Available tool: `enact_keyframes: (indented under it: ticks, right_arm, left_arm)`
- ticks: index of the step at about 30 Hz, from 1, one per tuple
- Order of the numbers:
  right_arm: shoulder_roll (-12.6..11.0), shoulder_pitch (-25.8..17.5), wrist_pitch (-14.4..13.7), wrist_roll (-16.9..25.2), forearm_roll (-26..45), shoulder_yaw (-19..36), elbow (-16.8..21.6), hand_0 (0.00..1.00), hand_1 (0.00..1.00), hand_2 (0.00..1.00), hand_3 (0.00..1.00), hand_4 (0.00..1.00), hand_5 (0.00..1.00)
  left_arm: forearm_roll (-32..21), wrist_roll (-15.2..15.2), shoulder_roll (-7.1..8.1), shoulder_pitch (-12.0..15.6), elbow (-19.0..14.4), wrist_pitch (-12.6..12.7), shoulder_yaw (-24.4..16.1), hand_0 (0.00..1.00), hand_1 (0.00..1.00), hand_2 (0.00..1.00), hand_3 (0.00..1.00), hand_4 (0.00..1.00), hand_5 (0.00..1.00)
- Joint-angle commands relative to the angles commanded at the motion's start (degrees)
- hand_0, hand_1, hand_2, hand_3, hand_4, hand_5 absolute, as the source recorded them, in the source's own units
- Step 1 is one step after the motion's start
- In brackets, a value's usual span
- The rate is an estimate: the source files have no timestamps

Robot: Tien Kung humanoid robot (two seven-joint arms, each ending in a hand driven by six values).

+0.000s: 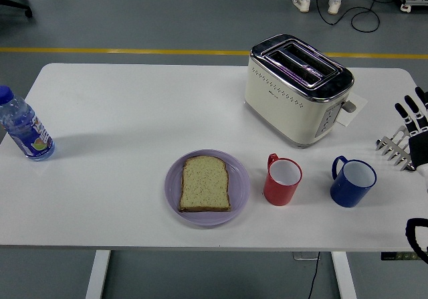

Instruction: Pick up the cup,pour liquid into bread,place the cup on the desk

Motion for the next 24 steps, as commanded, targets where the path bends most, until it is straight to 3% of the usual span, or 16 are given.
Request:
enact_keyframes:
  ticks: [21, 24]
  right_arm:
    - [0.03, -0.42, -0.3, -0.19, 0.37, 1.22, 0.84, 0.614, 0.544, 0.63, 0.602, 0.64, 0.185]
    - [0.04, -0.44, -0.21, -0.25, 0.29, 1.34, 1.02, 0.575, 0.526, 0.627, 0.6, 0.639, 0.185]
  left_arm:
    - [0.57, 0.03, 0.17, -0.11, -0.02, -0.01, -0.36, 0.633, 0.643, 0.652, 0.505, 0.241, 0.856]
    - [0.57, 0.07, 0.16, -0.02, -0.01, -0.05, -0.74, 0.633, 0.642, 0.652, 0.504, 0.241, 0.856]
